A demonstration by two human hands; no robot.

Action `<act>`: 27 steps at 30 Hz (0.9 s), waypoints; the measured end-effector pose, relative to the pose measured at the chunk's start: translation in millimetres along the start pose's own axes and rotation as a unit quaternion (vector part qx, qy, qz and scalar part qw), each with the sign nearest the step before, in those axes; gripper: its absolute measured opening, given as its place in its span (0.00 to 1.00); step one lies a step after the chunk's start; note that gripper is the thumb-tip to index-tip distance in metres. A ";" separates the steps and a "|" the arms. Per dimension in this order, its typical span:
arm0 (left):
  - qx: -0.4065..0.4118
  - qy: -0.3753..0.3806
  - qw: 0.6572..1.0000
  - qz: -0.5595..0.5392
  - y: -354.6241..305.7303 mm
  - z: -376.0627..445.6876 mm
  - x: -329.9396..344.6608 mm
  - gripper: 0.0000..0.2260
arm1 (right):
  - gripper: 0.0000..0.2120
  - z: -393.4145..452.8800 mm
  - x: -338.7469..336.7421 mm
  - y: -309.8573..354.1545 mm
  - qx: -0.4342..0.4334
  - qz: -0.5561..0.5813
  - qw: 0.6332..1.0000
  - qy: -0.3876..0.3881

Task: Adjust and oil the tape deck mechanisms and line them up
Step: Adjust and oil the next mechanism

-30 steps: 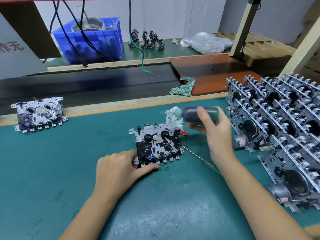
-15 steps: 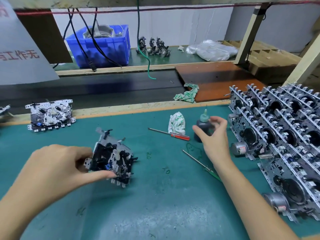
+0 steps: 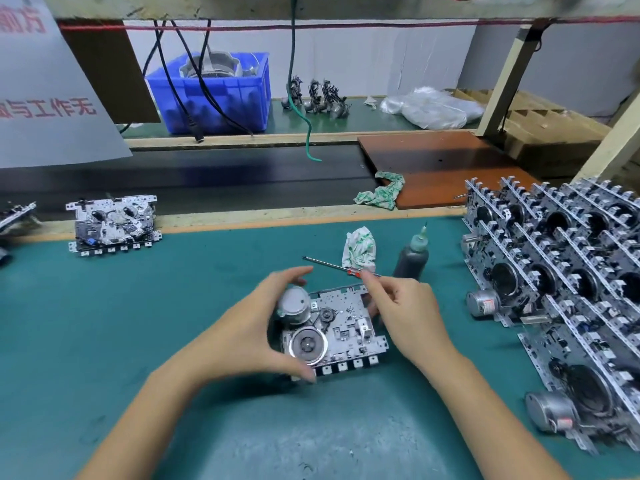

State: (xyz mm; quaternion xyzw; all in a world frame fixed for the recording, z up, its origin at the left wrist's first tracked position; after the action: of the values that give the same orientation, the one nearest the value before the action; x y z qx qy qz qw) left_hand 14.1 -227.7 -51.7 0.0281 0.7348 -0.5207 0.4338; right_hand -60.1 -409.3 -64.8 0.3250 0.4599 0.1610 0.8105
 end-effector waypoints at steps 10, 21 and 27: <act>0.017 -0.066 0.997 0.041 22.8 -0.6 12.5 0.37 | 0.21 -0.7 -0.9 -5.7 0.026 -0.115 0.993 0.025; -0.018 -0.037 0.998 0.049 28.8 -4.3 15.8 0.54 | 0.23 -1.8 0.2 -6.9 0.037 -0.110 0.992 0.047; 0.019 -0.113 0.987 0.113 13.0 -4.2 18.7 0.48 | 0.21 -2.7 1.4 -8.2 0.042 -0.112 0.991 0.056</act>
State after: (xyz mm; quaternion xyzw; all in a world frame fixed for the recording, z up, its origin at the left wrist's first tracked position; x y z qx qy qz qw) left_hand 6.3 -226.2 -73.4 0.0601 0.6629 -0.4824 0.5694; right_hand -62.0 -413.6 -72.3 0.2957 0.5445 0.0676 0.7820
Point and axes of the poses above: each hand's wrist, its own z-axis towards the middle knuckle, its own x-axis out of the palm, y = z × x, the point moved 7 cm from there along z, towards the middle knuckle, and after that the axes turned 11 degrees about -x, right-handed, at the moved point
